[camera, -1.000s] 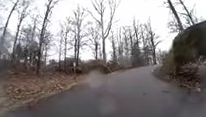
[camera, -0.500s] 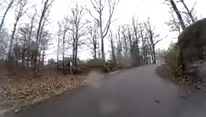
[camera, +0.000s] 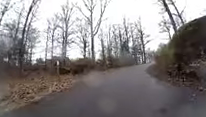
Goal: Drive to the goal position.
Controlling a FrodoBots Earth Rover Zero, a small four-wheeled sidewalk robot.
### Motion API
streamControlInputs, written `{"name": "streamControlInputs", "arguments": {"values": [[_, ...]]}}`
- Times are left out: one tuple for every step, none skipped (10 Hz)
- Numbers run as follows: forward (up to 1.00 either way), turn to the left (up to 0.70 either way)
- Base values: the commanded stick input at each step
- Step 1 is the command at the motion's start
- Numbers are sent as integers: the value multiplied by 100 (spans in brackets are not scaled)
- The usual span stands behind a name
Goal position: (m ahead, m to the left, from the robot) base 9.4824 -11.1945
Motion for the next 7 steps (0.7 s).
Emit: {"name": "streamControlInputs", "arguments": {"values": [[100, 0], [100, 0], [100, 0], [100, 0], [100, 0], [100, 0], [100, 0]]}}
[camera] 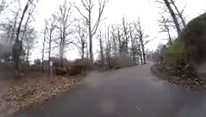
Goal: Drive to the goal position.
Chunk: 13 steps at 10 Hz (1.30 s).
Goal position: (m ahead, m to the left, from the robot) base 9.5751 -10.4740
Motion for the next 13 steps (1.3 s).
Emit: {"name": "streamControlInputs", "arguments": {"values": [[100, 0], [100, 0], [100, -4], [100, -26], [100, -40], [100, -40], [100, -40], [100, -25], [100, 0], [100, 0], [100, 0], [100, 0], [100, 0]]}}
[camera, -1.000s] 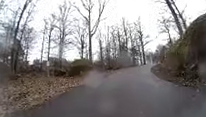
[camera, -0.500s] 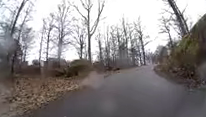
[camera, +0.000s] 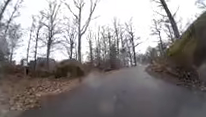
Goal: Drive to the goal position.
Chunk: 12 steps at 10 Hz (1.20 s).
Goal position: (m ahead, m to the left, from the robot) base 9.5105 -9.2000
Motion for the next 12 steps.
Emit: {"name": "streamControlInputs", "arguments": {"values": [[100, 0], [100, 0], [100, 0], [100, 0], [100, 0], [100, 0], [100, 0], [100, 0], [100, 0], [100, 0], [100, 0], [100, 0]]}}
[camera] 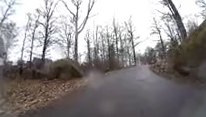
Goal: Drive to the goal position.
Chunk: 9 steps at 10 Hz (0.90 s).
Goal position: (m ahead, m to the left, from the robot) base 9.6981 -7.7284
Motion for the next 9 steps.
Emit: {"name": "streamControlInputs", "arguments": {"values": [[100, 0], [100, 0], [100, 0], [100, 0], [100, 0], [100, 0], [100, -19], [100, -40], [100, -40]]}}
